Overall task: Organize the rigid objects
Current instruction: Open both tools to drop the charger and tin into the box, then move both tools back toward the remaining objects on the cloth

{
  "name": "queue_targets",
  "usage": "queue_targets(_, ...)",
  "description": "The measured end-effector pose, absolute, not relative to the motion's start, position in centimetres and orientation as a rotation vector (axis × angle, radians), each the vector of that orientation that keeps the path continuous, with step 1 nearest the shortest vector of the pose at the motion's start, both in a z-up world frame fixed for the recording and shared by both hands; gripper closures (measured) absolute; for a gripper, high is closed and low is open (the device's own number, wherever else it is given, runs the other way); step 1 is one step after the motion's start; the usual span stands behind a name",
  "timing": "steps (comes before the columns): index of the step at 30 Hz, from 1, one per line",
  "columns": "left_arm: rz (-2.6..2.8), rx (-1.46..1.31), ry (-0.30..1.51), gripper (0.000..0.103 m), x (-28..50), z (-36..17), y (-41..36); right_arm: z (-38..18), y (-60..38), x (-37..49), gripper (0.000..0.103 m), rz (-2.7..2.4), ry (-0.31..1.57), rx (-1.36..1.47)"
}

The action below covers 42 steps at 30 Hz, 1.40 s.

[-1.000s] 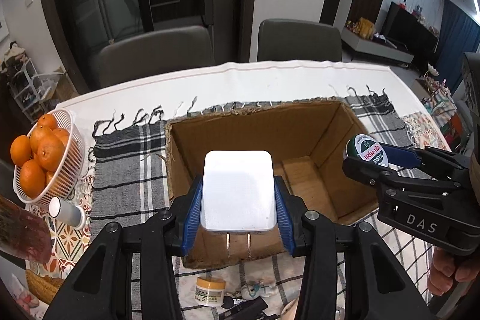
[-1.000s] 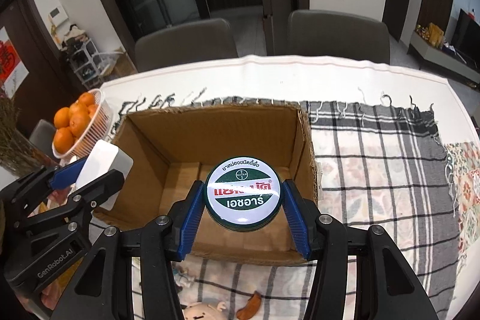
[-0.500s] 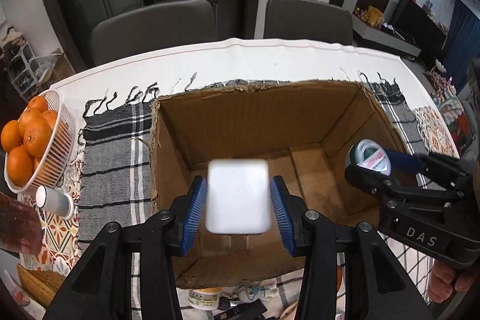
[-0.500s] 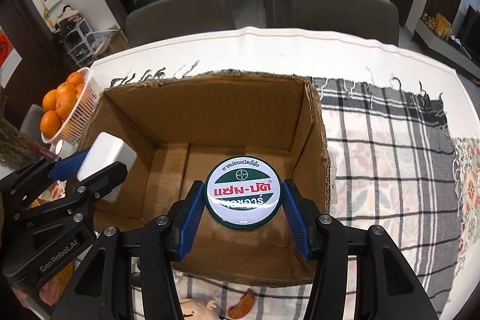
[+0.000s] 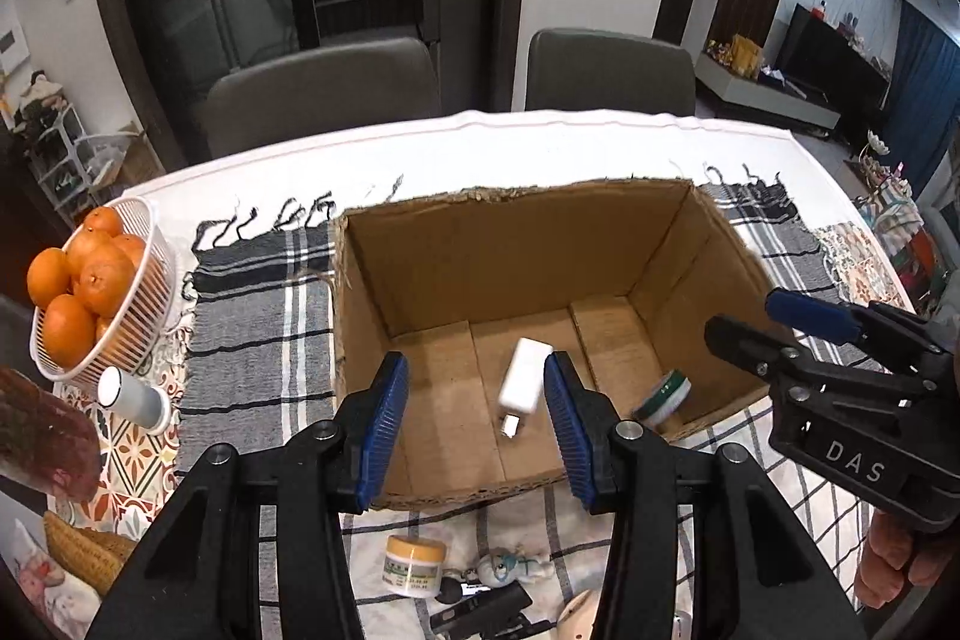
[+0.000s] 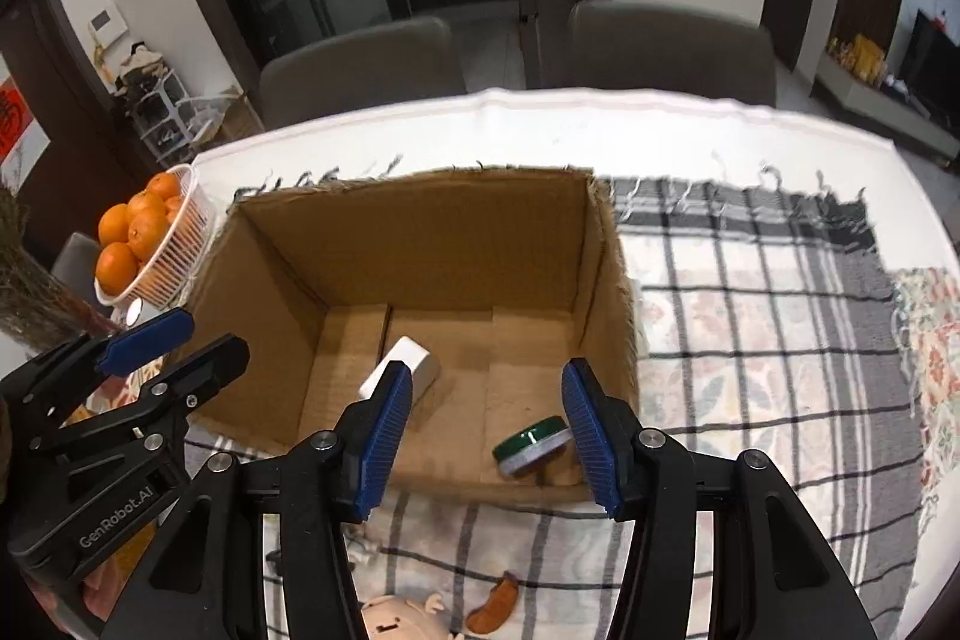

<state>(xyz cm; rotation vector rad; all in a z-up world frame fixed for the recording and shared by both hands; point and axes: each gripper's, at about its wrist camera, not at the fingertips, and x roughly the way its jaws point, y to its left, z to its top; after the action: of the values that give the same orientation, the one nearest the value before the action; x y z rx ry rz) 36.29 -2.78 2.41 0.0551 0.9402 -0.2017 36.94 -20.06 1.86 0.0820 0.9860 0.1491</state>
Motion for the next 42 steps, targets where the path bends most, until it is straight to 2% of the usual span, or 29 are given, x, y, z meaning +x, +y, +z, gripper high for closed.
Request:
queue_targets(18, -0.204, 0.046, 0.758, 0.048, 27.7, 5.9, -0.7, 6.7, -19.1, 27.9, 0.050, 0.097, 0.757, 0.065)
queue_targets(42, -0.218, 0.077, 0.677, 0.044, 18.4, 4.2, 0.7, 4.4, -17.7, 19.2, 0.047, 0.120, 0.737, 0.101)
